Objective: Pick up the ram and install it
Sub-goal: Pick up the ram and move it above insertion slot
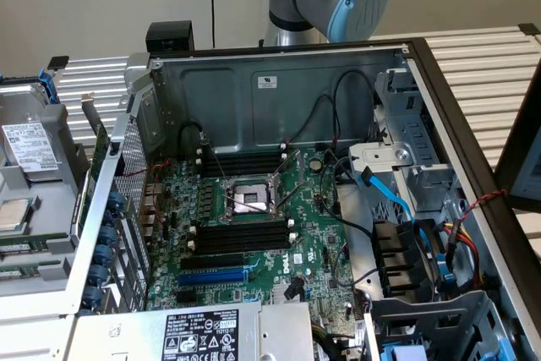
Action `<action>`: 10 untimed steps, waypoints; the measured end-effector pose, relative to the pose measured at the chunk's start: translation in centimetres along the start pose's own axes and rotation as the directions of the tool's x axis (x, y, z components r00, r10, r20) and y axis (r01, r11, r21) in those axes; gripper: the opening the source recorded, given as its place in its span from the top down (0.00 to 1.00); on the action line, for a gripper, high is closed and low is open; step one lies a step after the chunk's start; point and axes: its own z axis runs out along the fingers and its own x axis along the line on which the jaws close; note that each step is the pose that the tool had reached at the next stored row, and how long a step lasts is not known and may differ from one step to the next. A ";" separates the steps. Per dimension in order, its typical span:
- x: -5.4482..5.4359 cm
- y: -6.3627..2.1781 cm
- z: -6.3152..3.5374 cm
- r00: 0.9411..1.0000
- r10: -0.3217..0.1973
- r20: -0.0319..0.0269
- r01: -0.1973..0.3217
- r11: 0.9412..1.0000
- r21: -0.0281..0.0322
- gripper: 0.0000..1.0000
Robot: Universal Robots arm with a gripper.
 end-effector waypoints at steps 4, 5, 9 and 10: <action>0.0 0.00 0.00 0.997 -0.072 -0.003 0.072 0.997 0.003 0.90; 0.0 0.00 0.01 0.996 -0.091 -0.004 0.091 0.996 0.003 0.90; 0.0 0.00 0.02 0.987 -0.162 -0.007 0.163 0.987 0.006 0.90; 0.0 0.00 0.02 0.984 -0.180 -0.008 0.180 0.984 0.006 0.90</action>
